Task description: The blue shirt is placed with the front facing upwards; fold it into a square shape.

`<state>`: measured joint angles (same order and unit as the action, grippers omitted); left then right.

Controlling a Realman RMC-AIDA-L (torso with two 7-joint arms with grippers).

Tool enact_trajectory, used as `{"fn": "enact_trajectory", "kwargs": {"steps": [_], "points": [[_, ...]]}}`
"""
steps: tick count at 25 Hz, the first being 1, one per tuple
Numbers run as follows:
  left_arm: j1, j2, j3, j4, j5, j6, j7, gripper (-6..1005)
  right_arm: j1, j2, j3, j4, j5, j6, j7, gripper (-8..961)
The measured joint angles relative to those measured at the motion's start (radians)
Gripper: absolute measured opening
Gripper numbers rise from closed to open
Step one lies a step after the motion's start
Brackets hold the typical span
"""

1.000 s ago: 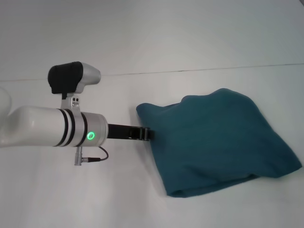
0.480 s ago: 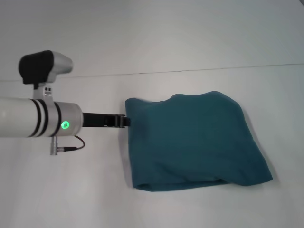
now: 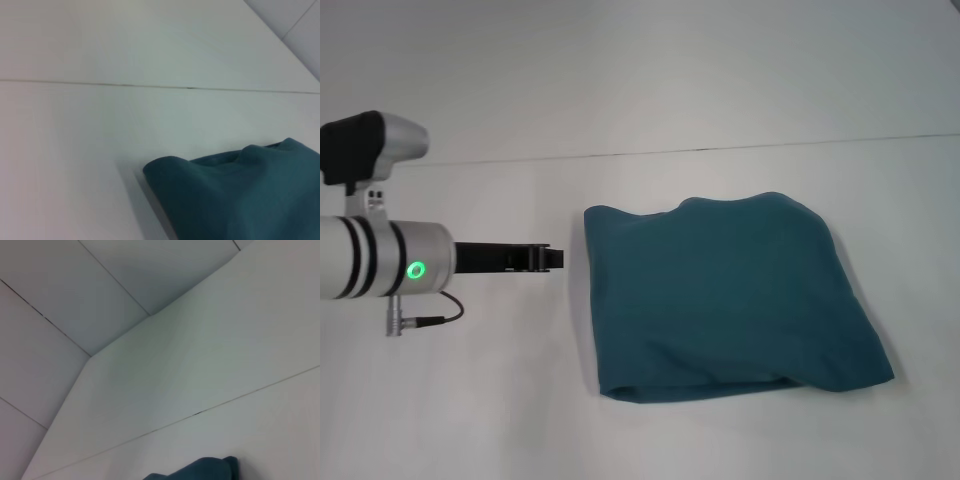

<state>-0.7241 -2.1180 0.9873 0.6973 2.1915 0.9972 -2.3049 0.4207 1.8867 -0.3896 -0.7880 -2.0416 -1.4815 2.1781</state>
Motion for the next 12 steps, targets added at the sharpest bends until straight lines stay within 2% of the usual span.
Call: {"fn": "enact_trajectory", "kwargs": {"steps": [7, 12], "points": [[0.059, -0.016, -0.011, 0.105, 0.0, 0.071, -0.006, 13, 0.002, 0.006, -0.001, 0.008, 0.0, 0.006, -0.023, 944], [0.068, -0.02, -0.014, 0.129, -0.003, 0.122, 0.013, 53, 0.003, 0.032, -0.001, 0.01, 0.0, 0.008, -0.102, 944]]}}
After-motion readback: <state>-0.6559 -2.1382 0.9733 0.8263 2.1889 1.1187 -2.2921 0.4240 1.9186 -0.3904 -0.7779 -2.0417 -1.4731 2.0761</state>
